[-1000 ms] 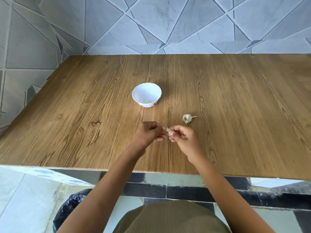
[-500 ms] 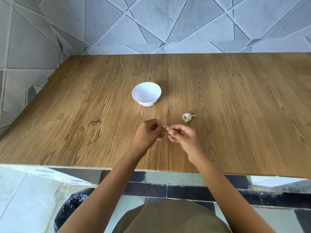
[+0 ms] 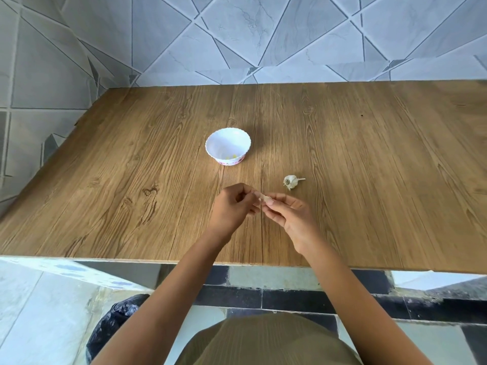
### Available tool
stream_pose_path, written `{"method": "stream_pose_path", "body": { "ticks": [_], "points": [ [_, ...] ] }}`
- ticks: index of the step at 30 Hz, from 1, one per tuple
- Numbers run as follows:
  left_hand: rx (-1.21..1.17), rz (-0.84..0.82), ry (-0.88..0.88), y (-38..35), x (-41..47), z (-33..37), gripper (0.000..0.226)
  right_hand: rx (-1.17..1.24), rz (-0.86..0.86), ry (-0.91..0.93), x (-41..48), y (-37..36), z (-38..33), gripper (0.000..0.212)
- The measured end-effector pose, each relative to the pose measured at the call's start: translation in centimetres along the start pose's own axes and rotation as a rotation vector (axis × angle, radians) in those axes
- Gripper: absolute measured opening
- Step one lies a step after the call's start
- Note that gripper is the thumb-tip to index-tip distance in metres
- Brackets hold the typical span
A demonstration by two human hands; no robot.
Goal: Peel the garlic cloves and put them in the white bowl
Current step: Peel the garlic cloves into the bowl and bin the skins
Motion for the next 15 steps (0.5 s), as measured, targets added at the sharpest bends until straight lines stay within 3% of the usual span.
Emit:
{"method": "stream_pose_path", "body": {
  "ticks": [5, 10, 13, 15],
  "points": [
    [-0.004, 0.068, 0.058, 0.5, 0.1, -0.5, 0.015, 0.074, -0.036, -0.017, -0.3, 0.1, -0.1, 0.015],
    [0.533, 0.18, -0.146, 1.1, 0.4, -0.6, 0.014, -0.006, -0.041, 0.018, -0.4, 0.4, 0.0, 0.021],
    [0.387, 0.208, -0.129, 1.3, 0.2, -0.5, 0.014, -0.122, -0.019, 0.081, -0.3, 0.5, 0.1, 0.022],
    [0.144, 0.118, -0.043, 1.1, -0.1, -0.4, 0.012, -0.206, 0.005, 0.145, -0.3, 0.5, 0.0, 0.023]
  ]
}}
Point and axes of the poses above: each hand's wrist, its own x-axis towards the middle knuckle, its own y-axis out of the back of the hand, z = x × y, the point moved 3 cm from there along x, towards the middle knuckle, and after that the axes turned 6 degrees about y, right-handed, at the moved point
